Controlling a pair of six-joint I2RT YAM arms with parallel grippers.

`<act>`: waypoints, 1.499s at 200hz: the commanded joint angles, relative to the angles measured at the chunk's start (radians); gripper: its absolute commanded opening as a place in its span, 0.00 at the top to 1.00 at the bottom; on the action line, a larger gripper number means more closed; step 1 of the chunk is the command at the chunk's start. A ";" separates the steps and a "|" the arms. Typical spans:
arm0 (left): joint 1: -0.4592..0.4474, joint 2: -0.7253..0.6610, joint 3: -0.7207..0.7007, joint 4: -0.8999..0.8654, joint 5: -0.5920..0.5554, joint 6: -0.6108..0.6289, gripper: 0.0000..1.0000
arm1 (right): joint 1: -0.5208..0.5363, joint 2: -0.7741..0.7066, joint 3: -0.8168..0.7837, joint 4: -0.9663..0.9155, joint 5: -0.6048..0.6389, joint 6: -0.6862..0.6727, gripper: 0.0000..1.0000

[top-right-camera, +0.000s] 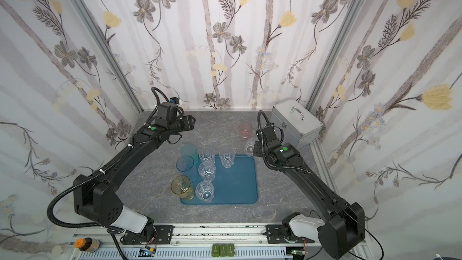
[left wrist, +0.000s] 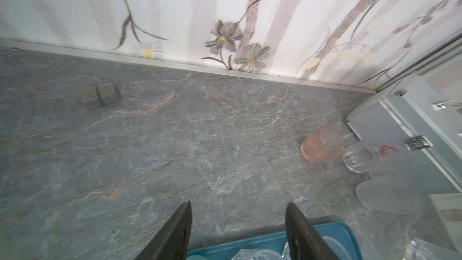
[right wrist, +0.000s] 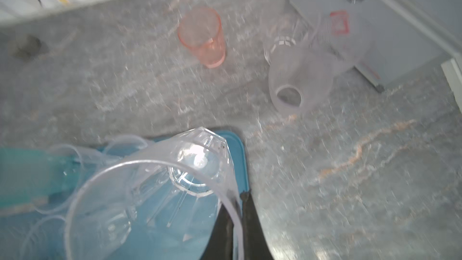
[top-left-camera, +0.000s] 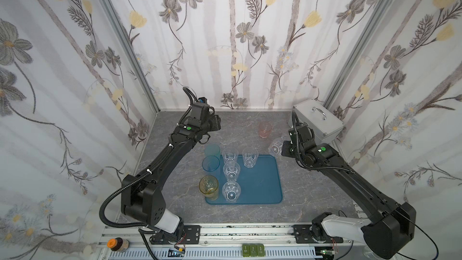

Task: Place the glasses into the tray
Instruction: Place the glass on the tray.

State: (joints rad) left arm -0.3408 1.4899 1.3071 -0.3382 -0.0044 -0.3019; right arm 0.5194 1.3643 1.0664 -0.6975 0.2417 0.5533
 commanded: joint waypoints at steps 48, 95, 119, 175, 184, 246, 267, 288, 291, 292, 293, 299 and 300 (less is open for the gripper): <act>0.135 -0.109 -0.240 0.173 -0.034 0.005 0.34 | 0.239 0.119 -0.051 0.011 -0.025 0.182 0.97; 0.161 -0.100 -0.257 0.202 0.013 -0.010 0.34 | 0.327 0.298 0.046 0.025 -0.045 0.182 0.96; 0.172 -0.100 -0.275 0.214 0.028 -0.014 0.34 | 0.330 0.354 0.082 0.027 -0.057 0.165 0.93; 0.187 -0.088 -0.284 0.223 0.054 -0.024 0.34 | 0.321 0.455 0.146 -0.004 -0.041 0.121 0.86; 0.190 -0.085 -0.283 0.224 0.059 -0.028 0.34 | 0.316 0.467 0.159 -0.006 -0.032 0.111 0.85; 0.194 -0.079 -0.292 0.228 0.055 -0.026 0.34 | 0.284 0.400 0.200 -0.076 -0.079 0.078 0.64; 0.195 -0.076 -0.290 0.230 0.062 -0.036 0.34 | 0.210 0.314 0.231 -0.097 -0.098 0.056 0.61; 0.198 -0.063 -0.273 0.239 0.107 -0.076 0.34 | 0.099 0.266 0.268 -0.048 -0.098 0.027 0.58; 0.198 -0.062 -0.271 0.242 0.115 -0.083 0.34 | 0.082 0.265 0.275 -0.037 -0.097 0.021 0.57; 0.198 -0.061 -0.269 0.242 0.118 -0.086 0.34 | 0.076 0.266 0.277 -0.036 -0.096 0.020 0.57; 0.197 -0.061 -0.269 0.244 0.120 -0.089 0.34 | 0.071 0.266 0.280 -0.032 -0.095 0.018 0.57; 0.198 -0.056 -0.264 0.248 0.137 -0.103 0.34 | 0.037 0.271 0.297 -0.015 -0.088 0.006 0.57; 0.197 -0.056 -0.263 0.249 0.139 -0.105 0.34 | 0.033 0.272 0.300 -0.013 -0.085 0.003 0.57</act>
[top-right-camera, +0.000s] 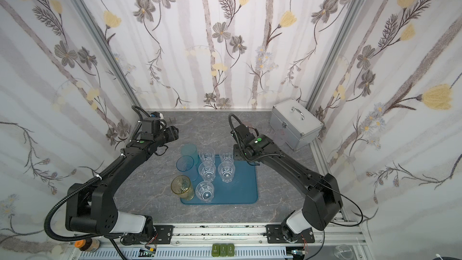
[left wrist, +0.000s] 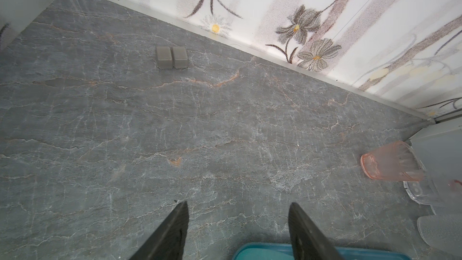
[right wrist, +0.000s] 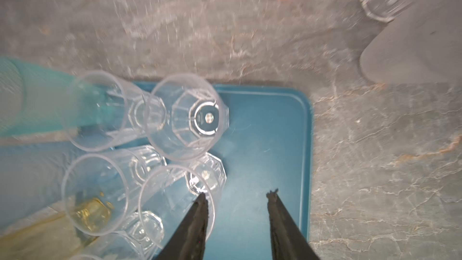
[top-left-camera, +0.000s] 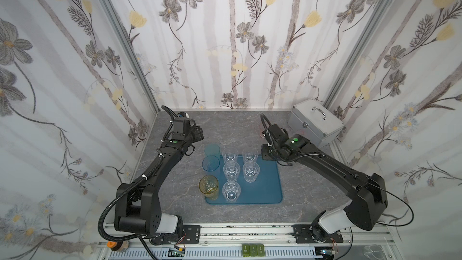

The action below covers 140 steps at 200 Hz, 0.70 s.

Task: Place the glasses into the tray
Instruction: Place the glass on the tray, then pick up the glass from the top-right of the table.

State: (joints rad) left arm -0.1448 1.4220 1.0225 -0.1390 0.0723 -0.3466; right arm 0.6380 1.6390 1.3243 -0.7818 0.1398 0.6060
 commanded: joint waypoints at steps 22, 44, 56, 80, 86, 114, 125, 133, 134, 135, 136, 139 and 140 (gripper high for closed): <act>-0.018 0.017 0.031 0.053 0.067 -0.078 0.34 | -0.183 0.052 0.111 0.124 0.138 -0.098 0.53; -0.060 0.001 0.033 0.053 0.026 -0.078 0.34 | -0.273 0.147 0.198 0.136 0.213 -0.121 0.51; -0.088 -0.009 0.034 0.053 -0.007 -0.072 0.34 | -0.306 0.190 0.237 0.155 0.212 -0.130 0.50; -0.126 -0.003 0.030 0.060 -0.048 -0.038 0.33 | -0.347 0.288 0.324 0.169 0.177 -0.146 0.49; -0.128 0.003 0.023 0.062 -0.056 -0.029 0.33 | -0.351 0.308 0.344 0.166 0.172 -0.150 0.49; -0.128 0.019 -0.011 0.067 -0.091 0.000 0.33 | -0.359 0.397 0.399 0.179 0.149 -0.157 0.49; -0.127 0.022 -0.017 0.071 -0.094 0.006 0.33 | -0.362 0.431 0.414 0.178 0.148 -0.157 0.49; -0.127 0.022 -0.018 0.074 -0.090 0.008 0.33 | -0.366 0.449 0.420 0.178 0.141 -0.157 0.49; -0.126 0.022 -0.018 0.075 -0.090 0.009 0.33 | -0.366 0.451 0.421 0.178 0.140 -0.157 0.49; -0.126 0.022 -0.018 0.076 -0.089 0.009 0.33 | -0.366 0.455 0.422 0.178 0.139 -0.157 0.49; -0.127 0.020 -0.018 0.077 -0.089 0.010 0.33 | -0.367 0.457 0.422 0.179 0.137 -0.157 0.49; -0.126 0.020 -0.019 0.079 -0.086 0.012 0.33 | -0.369 0.464 0.424 0.179 0.133 -0.157 0.49; -0.126 0.021 -0.019 0.080 -0.086 0.013 0.33 | -0.369 0.466 0.425 0.180 0.132 -0.157 0.49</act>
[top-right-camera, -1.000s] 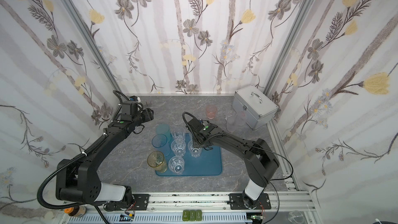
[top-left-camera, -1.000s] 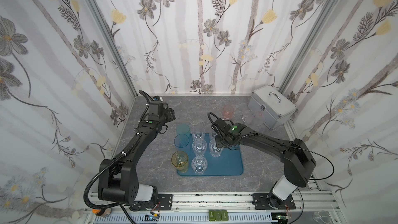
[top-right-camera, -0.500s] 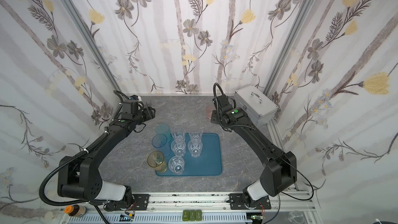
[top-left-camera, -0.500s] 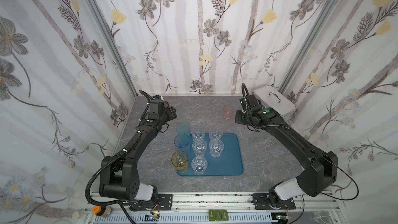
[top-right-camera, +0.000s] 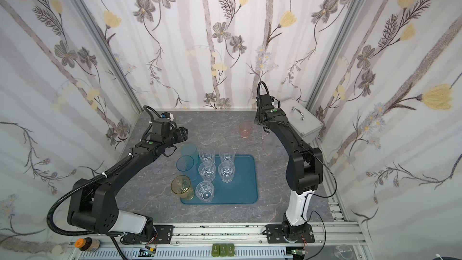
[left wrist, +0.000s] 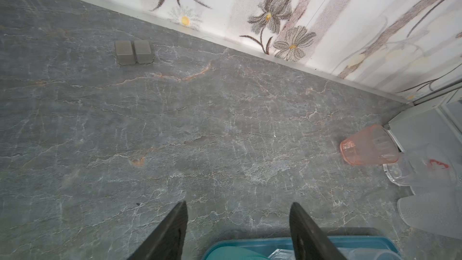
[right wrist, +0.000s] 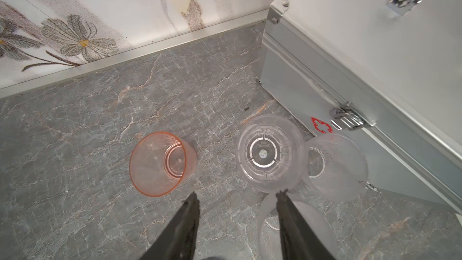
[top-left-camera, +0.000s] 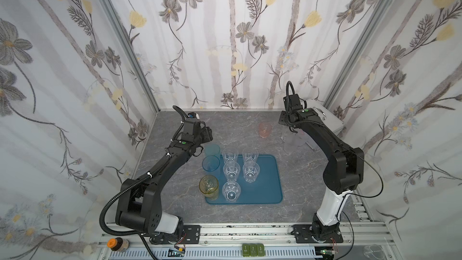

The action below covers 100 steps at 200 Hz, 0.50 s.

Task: Place the glasses into the tray
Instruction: Pick up the glass from the top-right of the table.

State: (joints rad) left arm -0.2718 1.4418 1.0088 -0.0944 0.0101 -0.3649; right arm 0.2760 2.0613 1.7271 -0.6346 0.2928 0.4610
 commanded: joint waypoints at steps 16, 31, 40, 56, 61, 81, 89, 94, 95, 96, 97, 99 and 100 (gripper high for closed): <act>0.003 -0.003 -0.010 0.047 -0.016 0.035 0.32 | -0.015 0.075 0.031 0.039 -0.033 -0.016 0.49; 0.008 -0.001 -0.011 0.053 -0.002 0.023 0.32 | -0.022 0.104 0.040 0.044 -0.030 -0.021 0.49; 0.008 0.000 -0.011 0.056 0.005 0.020 0.32 | -0.029 0.120 0.043 0.049 -0.033 -0.022 0.49; 0.008 0.000 -0.012 0.056 0.009 0.021 0.32 | -0.039 0.149 0.055 0.061 -0.046 -0.024 0.49; 0.008 -0.002 -0.014 0.058 0.007 0.022 0.32 | -0.041 0.162 0.063 0.061 -0.051 -0.025 0.49; 0.008 -0.008 -0.024 0.060 0.001 0.027 0.32 | -0.048 0.215 0.104 0.056 -0.056 -0.032 0.49; 0.010 -0.006 -0.026 0.061 -0.004 0.030 0.32 | -0.052 0.235 0.119 0.051 -0.059 -0.032 0.49; 0.009 -0.005 -0.026 0.061 -0.005 0.030 0.32 | -0.053 0.247 0.127 0.048 -0.060 -0.032 0.49; 0.009 -0.005 -0.027 0.061 -0.005 0.030 0.32 | -0.054 0.248 0.130 0.048 -0.061 -0.033 0.49; 0.010 -0.004 -0.027 0.061 -0.004 0.030 0.32 | -0.054 0.250 0.131 0.048 -0.060 -0.032 0.49; 0.011 -0.004 -0.027 0.061 -0.004 0.030 0.32 | -0.055 0.251 0.132 0.048 -0.061 -0.032 0.49; 0.011 -0.003 -0.027 0.061 -0.004 0.031 0.32 | -0.055 0.255 0.135 0.047 -0.062 -0.032 0.49; 0.011 -0.003 -0.027 0.061 -0.004 0.031 0.32 | -0.056 0.257 0.136 0.047 -0.062 -0.032 0.49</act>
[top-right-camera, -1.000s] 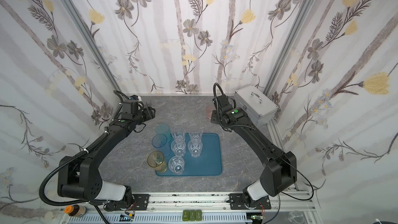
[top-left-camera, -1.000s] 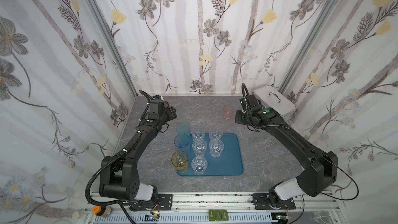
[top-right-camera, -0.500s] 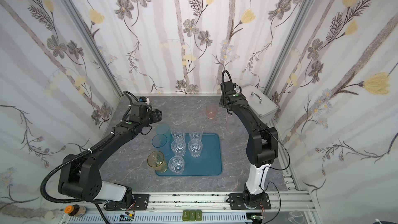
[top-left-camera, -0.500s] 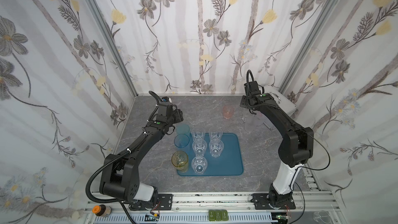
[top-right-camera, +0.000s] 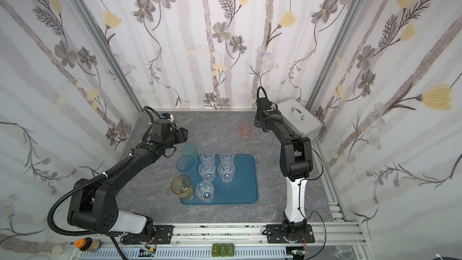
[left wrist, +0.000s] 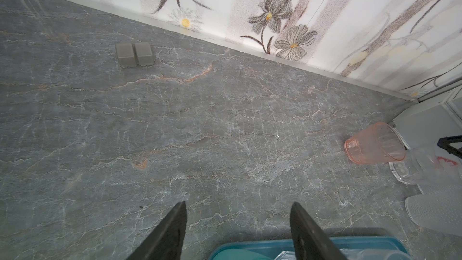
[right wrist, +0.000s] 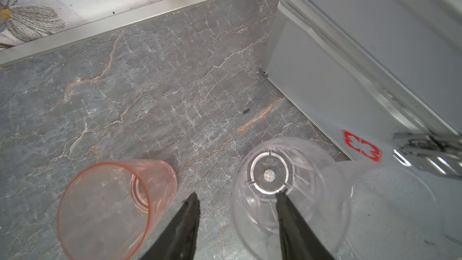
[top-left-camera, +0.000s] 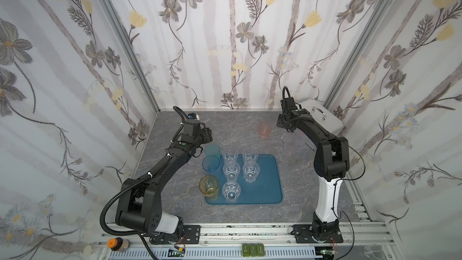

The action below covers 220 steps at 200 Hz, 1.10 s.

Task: Place the glasses into the tray
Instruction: Pick up the glass from the top-right of the table.

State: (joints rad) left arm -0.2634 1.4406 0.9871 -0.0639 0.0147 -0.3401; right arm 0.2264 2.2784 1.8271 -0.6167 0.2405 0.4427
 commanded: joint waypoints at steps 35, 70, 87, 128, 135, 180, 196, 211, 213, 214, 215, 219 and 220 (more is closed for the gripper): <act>0.015 0.011 0.001 0.033 0.007 0.001 0.32 | -0.013 0.099 0.071 0.028 -0.032 -0.006 0.51; 0.022 0.015 -0.003 0.033 0.008 0.000 0.32 | -0.013 0.137 0.087 0.026 -0.037 -0.012 0.59; 0.024 0.015 -0.002 0.033 0.008 -0.003 0.32 | -0.014 0.144 0.087 0.025 -0.030 -0.014 0.66; 0.027 0.003 -0.006 0.035 -0.007 -0.012 0.32 | -0.004 0.116 0.086 0.028 -0.058 -0.033 0.83; 0.027 0.004 -0.006 0.035 -0.008 -0.013 0.32 | 0.000 0.105 0.084 0.029 -0.062 -0.040 0.85; 0.005 0.004 0.027 0.035 -0.013 -0.039 0.32 | 0.050 0.007 0.063 0.041 -0.047 -0.068 0.92; -0.022 0.008 0.048 0.035 -0.020 -0.043 0.31 | 0.067 -0.032 0.055 0.041 -0.047 -0.068 0.93; -0.053 0.024 0.075 0.035 -0.018 -0.042 0.31 | 0.085 -0.067 0.048 0.043 -0.053 -0.066 0.93; -0.057 0.027 0.080 0.035 -0.018 -0.042 0.31 | 0.087 -0.073 0.046 0.042 -0.053 -0.065 0.93; -0.058 0.029 0.083 0.035 -0.017 -0.041 0.31 | 0.089 -0.076 0.046 0.042 -0.054 -0.065 0.93; -0.061 0.030 0.085 0.035 -0.017 -0.041 0.31 | 0.091 -0.077 0.044 0.042 -0.055 -0.064 0.93; -0.072 0.037 0.093 0.035 -0.017 -0.040 0.31 | 0.097 -0.087 0.042 0.041 -0.057 -0.063 0.93; -0.075 0.038 0.095 0.035 -0.016 -0.038 0.31 | 0.098 -0.090 0.041 0.041 -0.058 -0.063 0.93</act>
State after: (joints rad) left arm -0.3027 1.4570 1.0420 -0.0566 0.0063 -0.3710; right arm 0.3031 2.2414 1.8790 -0.6178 0.1856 0.3870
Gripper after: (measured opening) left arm 0.686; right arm 0.088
